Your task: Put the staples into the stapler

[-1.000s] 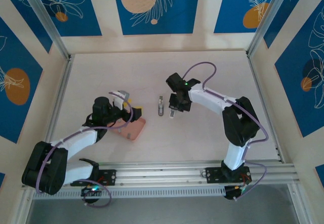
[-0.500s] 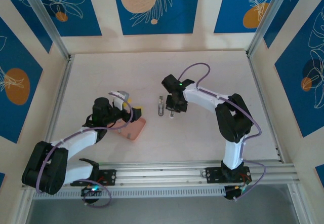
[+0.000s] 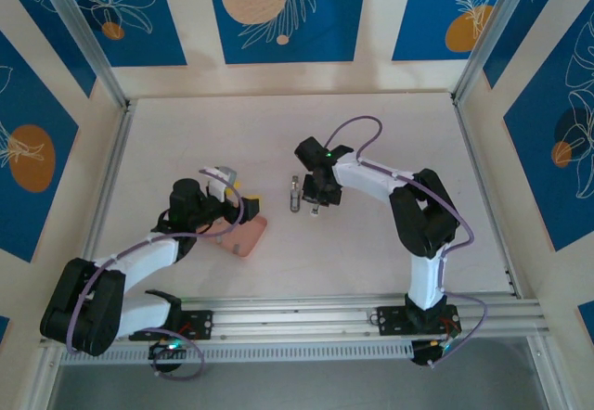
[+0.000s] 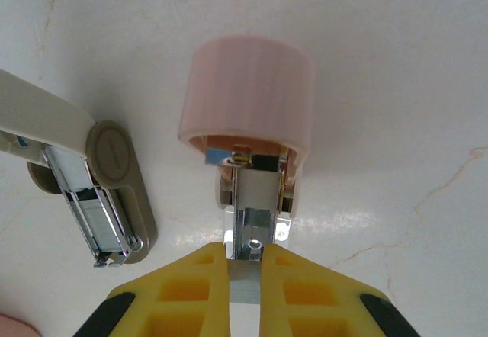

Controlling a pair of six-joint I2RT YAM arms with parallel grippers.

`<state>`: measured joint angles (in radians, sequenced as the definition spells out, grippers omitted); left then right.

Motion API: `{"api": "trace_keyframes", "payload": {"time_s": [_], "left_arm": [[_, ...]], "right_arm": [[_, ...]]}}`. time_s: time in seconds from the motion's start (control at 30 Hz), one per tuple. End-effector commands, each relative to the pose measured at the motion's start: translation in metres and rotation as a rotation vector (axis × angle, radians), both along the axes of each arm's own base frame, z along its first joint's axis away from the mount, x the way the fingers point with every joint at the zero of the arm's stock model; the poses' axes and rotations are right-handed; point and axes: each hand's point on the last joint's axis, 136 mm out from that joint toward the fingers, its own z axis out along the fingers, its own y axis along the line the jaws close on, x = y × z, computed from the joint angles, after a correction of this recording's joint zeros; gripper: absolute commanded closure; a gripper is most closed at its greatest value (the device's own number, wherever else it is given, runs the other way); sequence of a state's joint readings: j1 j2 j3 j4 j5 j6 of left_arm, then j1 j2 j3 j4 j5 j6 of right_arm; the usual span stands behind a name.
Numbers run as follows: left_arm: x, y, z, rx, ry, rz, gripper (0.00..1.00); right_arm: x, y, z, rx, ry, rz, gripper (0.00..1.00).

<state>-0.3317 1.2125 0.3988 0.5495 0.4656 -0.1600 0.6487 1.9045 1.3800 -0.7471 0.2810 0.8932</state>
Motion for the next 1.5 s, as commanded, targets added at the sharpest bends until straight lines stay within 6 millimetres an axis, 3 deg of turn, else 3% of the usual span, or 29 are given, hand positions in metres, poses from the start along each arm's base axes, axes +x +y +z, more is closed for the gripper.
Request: {"api": "trace_keyframes", "payload": {"time_s": [0.0,0.9,1.07,1.47], "left_arm": [[0.0,-0.002,0.002,-0.016,-0.016,0.0,0.09],[0.001,-0.002,0.0,-0.017,-0.01,-0.001,0.09],[0.001,-0.002,0.0,-0.018,-0.011,-0.002,0.09],[0.0,-0.003,0.002,-0.021,-0.017,-0.001,0.09]], "right_arm": [[0.002,0.006,0.0,0.015,0.005,-0.007,0.86],[-0.009,-0.002,-0.019,-0.015,0.051,-0.015,0.87],[-0.009,0.0,-0.018,-0.007,0.051,-0.012,0.82],[0.0,0.005,0.007,0.023,-0.016,0.007,0.75]]}}
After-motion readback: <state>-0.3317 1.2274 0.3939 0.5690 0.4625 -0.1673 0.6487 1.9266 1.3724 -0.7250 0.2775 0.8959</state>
